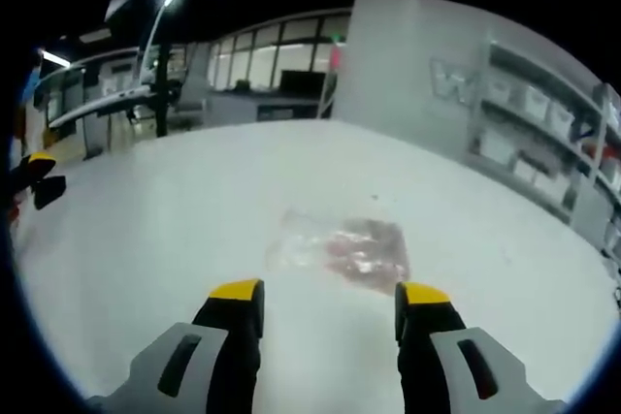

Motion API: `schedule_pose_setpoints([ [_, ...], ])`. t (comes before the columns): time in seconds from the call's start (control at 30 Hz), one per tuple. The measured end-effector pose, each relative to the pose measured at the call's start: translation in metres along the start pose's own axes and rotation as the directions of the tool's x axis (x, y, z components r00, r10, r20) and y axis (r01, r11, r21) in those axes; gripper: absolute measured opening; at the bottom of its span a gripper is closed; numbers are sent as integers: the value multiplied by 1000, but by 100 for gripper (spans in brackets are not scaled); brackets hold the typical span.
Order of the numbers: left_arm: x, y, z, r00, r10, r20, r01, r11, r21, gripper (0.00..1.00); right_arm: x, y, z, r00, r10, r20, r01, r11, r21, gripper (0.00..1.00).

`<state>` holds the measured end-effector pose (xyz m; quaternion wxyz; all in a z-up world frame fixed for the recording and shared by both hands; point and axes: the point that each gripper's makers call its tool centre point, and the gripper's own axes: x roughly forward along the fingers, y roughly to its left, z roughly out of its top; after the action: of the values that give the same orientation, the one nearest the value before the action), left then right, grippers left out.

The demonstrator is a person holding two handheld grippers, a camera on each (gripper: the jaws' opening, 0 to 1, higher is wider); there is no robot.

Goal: Open the resealable bag by pulling the two sides of the seal apart until the entire bag opening is separated and visibly accessible.

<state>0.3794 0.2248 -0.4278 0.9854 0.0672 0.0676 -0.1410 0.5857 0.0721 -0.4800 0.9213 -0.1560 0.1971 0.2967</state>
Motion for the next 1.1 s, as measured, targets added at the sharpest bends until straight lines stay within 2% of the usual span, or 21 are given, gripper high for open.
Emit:
schedule_pose_setpoints([
  [0.43, 3, 0, -2, 1000, -1, 2, 1, 1000, -4, 99, 4, 4, -1, 1000, -2, -7, 2, 998, -55, 53],
  [0.6, 3, 2, -2, 1000, 2, 3, -2, 1000, -7, 99, 6, 7, -4, 1000, -10, -22, 7, 994, -111, 52],
  [0.8, 3, 2, -1, 1000, 1, 6, -1, 1000, -9, 99, 11, 8, 1, 1000, -12, -12, 9, 987, -163, 51],
  [1.1, 4, 4, -2, 1000, 4, 5, -4, 1000, -13, 99, 14, 9, 3, 1000, -6, -6, 5, 984, -176, 50],
])
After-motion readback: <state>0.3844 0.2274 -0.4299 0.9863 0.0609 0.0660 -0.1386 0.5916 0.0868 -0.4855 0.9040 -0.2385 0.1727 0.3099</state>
